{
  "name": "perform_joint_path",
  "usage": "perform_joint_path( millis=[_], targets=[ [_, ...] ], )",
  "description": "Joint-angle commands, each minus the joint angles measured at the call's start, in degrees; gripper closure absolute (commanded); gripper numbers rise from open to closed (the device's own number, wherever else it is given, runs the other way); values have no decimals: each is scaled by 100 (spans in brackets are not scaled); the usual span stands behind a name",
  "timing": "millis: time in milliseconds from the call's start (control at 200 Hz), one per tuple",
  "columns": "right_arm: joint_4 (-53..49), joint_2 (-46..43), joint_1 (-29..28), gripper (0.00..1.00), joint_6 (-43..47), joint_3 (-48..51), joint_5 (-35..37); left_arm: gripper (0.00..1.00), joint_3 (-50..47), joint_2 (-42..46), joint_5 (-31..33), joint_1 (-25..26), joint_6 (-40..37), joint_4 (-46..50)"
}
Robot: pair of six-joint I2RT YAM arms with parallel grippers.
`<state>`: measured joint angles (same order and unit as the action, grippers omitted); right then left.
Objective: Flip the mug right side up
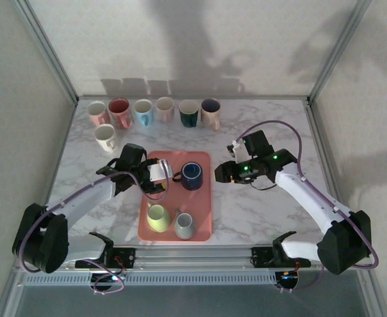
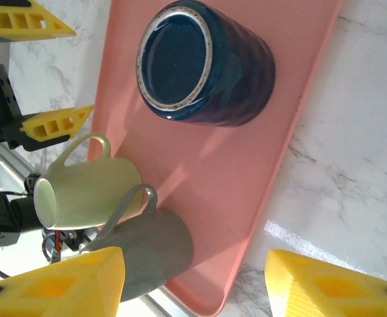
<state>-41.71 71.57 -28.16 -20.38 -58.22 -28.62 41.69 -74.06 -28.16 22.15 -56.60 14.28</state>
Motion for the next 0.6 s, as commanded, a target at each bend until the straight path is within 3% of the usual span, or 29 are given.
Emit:
perform_joint_path(
  millis=[0,446,596],
  targets=[
    [58,-183,121,41,-210,149,-91,31,405,-246,-178,93,-267,-148],
    [61,-324,396,42,-107,410,-132,39,1194,-1501,25,454,-34,-40],
    [51,-390,469,42,-59,494,-136,48,1441,-1833,72,515,-67,232]
  ],
)
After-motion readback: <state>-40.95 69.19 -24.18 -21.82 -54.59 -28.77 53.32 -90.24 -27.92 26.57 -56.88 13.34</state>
